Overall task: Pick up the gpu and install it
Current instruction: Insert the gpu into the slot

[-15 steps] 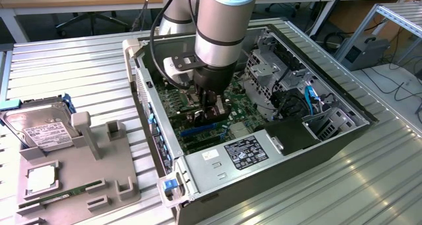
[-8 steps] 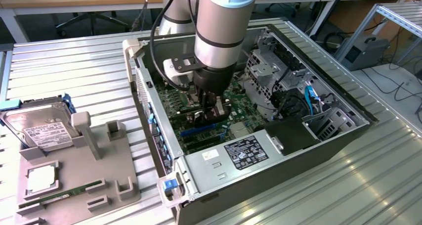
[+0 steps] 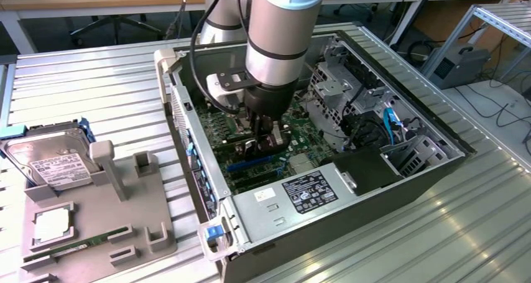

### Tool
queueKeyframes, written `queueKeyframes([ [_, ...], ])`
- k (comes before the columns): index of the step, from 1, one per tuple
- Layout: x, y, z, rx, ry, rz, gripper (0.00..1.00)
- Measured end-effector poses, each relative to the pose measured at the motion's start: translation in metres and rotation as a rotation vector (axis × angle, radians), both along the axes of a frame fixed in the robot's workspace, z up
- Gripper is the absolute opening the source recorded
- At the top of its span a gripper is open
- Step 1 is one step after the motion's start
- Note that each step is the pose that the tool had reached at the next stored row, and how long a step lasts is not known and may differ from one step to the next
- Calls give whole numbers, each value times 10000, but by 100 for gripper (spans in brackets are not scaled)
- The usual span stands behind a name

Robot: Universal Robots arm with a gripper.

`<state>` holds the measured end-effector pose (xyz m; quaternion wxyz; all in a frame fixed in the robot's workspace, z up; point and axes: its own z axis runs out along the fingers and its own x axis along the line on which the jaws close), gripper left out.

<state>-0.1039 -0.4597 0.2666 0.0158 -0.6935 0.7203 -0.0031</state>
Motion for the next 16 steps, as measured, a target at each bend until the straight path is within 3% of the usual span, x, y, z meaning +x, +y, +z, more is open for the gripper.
queueKeyframes([
  [1,0,0,0,0,0,0,27],
  [2,1,0,0,-1,225,1,27],
  [3,1,0,-11,20,323,1,27],
  [6,1,0,-77,14,326,1,27],
  [16,0,0,-78,26,324,244,27],
])
